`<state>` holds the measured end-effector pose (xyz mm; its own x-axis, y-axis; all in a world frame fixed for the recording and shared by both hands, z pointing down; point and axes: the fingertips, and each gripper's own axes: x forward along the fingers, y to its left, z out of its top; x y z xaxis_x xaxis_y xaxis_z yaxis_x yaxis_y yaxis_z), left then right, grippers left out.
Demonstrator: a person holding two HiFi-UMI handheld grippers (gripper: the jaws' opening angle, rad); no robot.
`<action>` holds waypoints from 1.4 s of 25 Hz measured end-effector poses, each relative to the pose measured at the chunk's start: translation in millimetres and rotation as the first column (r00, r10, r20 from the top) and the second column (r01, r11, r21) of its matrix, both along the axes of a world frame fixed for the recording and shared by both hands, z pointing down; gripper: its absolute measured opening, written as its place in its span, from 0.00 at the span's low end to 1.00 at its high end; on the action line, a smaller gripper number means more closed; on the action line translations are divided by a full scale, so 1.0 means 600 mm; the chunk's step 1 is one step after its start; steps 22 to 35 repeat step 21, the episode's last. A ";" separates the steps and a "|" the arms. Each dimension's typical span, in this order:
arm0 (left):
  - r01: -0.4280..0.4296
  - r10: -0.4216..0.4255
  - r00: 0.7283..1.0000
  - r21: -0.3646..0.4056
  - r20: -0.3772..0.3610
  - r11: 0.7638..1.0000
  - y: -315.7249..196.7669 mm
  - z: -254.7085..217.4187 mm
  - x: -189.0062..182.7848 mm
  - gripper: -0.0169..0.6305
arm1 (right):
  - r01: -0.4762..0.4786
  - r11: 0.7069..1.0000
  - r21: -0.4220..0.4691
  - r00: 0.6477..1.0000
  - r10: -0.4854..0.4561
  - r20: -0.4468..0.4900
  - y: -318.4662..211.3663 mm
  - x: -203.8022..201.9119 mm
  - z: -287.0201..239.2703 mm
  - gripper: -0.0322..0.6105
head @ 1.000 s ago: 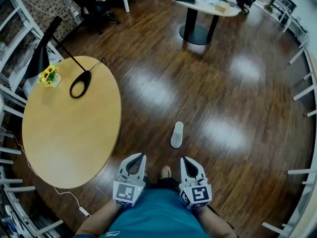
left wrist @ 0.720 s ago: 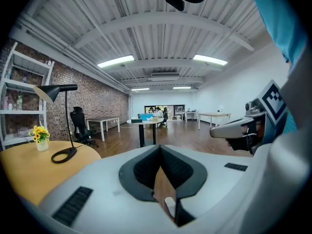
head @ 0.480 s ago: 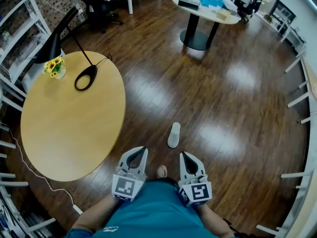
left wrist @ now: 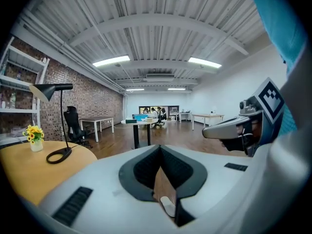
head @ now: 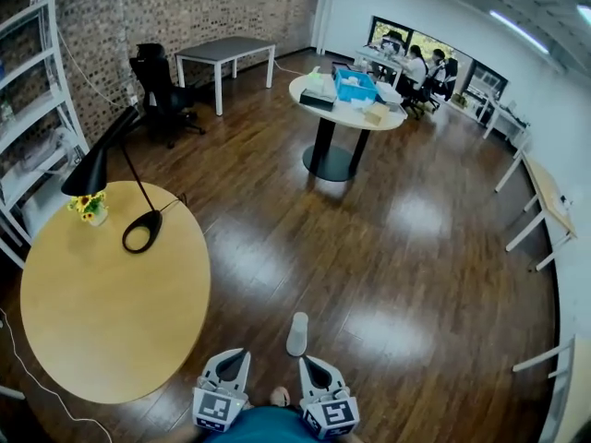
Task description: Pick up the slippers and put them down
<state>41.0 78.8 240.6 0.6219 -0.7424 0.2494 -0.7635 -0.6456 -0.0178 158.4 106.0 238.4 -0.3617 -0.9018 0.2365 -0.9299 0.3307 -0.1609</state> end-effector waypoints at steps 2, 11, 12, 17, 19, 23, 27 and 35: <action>-0.008 0.008 1.000 0.006 -0.009 1.000 -0.003 -0.003 0.006 0.04 | 0.001 1.000 0.018 1.000 -0.001 -0.007 -0.001 0.002 -0.005 0.05; -0.021 0.021 1.000 0.020 -0.023 1.000 -0.008 -0.017 0.021 0.04 | -0.016 1.000 0.022 1.000 0.016 0.005 0.000 0.015 -0.015 0.05; -0.019 0.020 1.000 0.020 -0.020 1.000 -0.008 -0.016 0.020 0.04 | -0.016 1.000 0.021 1.000 0.015 0.008 -0.001 0.015 -0.014 0.05; -0.021 0.021 1.000 0.027 -0.014 0.999 -0.008 -0.016 0.026 0.04 | -0.018 0.999 0.028 1.000 0.017 0.013 -0.002 0.023 -0.016 0.05; -0.020 0.020 1.000 0.031 -0.013 0.999 -0.008 -0.017 0.029 0.04 | -0.015 0.999 0.034 1.000 0.015 0.003 -0.002 0.028 -0.011 0.05; -0.018 0.018 1.000 0.030 -0.009 0.999 -0.008 -0.017 0.030 0.04 | -0.012 0.999 0.037 1.000 0.012 -0.005 -0.002 0.031 -0.005 0.05; -0.018 0.018 1.000 0.030 -0.009 0.999 -0.008 -0.017 0.030 0.04 | -0.012 0.999 0.037 1.000 0.012 -0.005 -0.002 0.031 -0.005 0.05; -0.018 0.018 1.000 0.030 -0.009 0.999 -0.008 -0.017 0.030 0.04 | -0.012 0.999 0.037 1.000 0.012 -0.005 -0.002 0.031 -0.005 0.05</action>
